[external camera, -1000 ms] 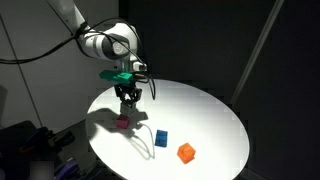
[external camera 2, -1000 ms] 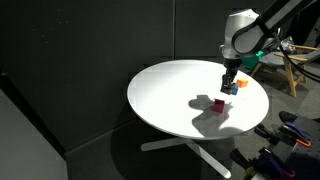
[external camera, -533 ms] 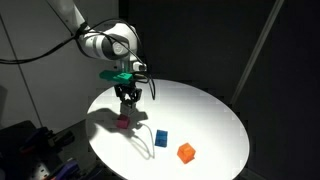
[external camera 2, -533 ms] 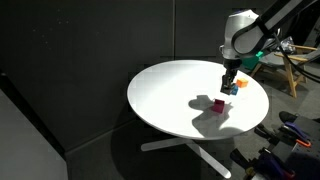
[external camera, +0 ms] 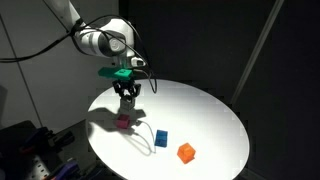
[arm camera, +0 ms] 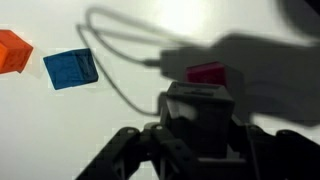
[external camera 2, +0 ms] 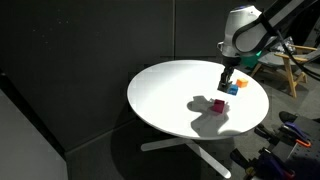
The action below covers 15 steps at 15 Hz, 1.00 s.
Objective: Pick up the gray block and put it on the pink block
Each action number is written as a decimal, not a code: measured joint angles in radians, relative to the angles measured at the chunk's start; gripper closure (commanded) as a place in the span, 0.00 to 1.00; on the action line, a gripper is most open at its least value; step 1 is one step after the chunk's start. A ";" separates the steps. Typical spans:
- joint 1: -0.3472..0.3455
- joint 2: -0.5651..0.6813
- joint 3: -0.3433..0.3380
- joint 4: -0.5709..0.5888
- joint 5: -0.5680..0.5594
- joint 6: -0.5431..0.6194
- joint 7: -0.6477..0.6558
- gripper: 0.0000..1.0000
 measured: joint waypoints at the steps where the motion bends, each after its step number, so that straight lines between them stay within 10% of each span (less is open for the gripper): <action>1: 0.000 -0.004 0.003 -0.005 0.000 0.002 -0.014 0.73; 15: 0.010 -0.010 0.030 -0.042 -0.072 0.007 -0.087 0.73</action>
